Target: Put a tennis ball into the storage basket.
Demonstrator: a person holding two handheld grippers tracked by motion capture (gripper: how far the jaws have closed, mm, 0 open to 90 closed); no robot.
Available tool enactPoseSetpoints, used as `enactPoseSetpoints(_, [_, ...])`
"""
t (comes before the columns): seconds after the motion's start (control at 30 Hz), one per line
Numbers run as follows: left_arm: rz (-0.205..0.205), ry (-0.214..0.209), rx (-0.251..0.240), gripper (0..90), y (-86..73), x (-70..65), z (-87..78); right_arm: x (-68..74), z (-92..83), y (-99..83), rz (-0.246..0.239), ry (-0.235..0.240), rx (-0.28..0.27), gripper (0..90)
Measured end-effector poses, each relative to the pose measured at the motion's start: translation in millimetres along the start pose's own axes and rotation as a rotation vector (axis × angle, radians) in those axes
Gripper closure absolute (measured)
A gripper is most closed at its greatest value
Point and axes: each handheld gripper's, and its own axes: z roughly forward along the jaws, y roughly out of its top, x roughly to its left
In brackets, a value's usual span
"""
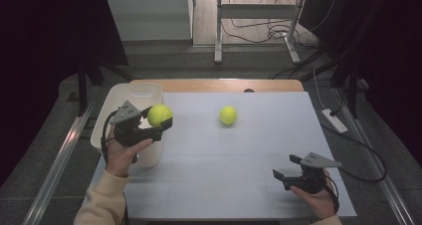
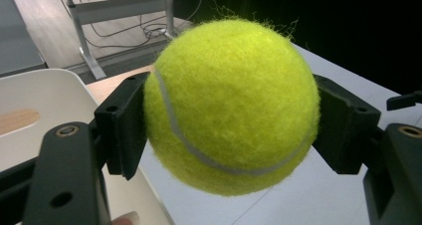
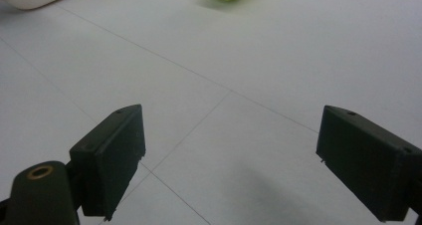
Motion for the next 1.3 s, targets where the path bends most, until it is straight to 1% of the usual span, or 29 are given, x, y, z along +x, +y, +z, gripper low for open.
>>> enactPoseSetpoints(0.2, [-0.007, 0.013, 0.005, 25.9, 6.3, 6.3, 0.0, 0.1, 0.3, 0.3, -0.001, 0.001, 0.001, 11.8])
enactPoseSetpoints(0.33, [-0.004, 0.027, 0.011, 25.9, 12.4, 11.2, 0.8, 0.2, -0.1, 0.9, -0.003, -0.002, -0.002, 11.8])
enactPoseSetpoints(0.53, [-0.015, 0.049, 0.015, 25.9, 19.9, 21.6, 0.8, -0.8, 0.1, -0.2, 0.003, -0.002, -0.003, 11.8])
enactPoseSetpoints(0.6, [-0.017, 0.052, 0.017, 25.9, 20.5, 22.8, 0.8, -0.9, 0.1, -0.3, 0.003, -0.002, -0.003, 11.8])
enactPoseSetpoints(0.67, [-0.021, 0.063, 0.021, 25.9, 22.1, 28.1, 1.1, -0.7, 0.4, -0.2, 0.004, -0.002, -0.003, 11.8])
enactPoseSetpoints(0.73, [-0.025, 0.066, 0.022, 25.9, 22.3, 29.9, 1.3, -0.4, 0.6, -0.1, 0.003, -0.001, -0.001, 11.8])
enactPoseSetpoints(0.97, [-0.054, 0.092, 0.031, 25.9, 22.5, 44.1, 2.3, -0.3, 0.9, 0.0, 0.001, -0.001, 0.000, 11.8])
enactPoseSetpoints(1.13, [-0.071, 0.118, 0.041, 25.9, 22.2, 54.3, 2.0, -0.5, 0.9, -0.1, 0.001, -0.001, -0.001, 11.9])
enactPoseSetpoints(1.3, [-0.081, 0.144, 0.052, 25.9, 22.7, 63.5, 1.8, -0.3, 1.0, -0.1, -0.001, -0.003, 0.005, 11.8])
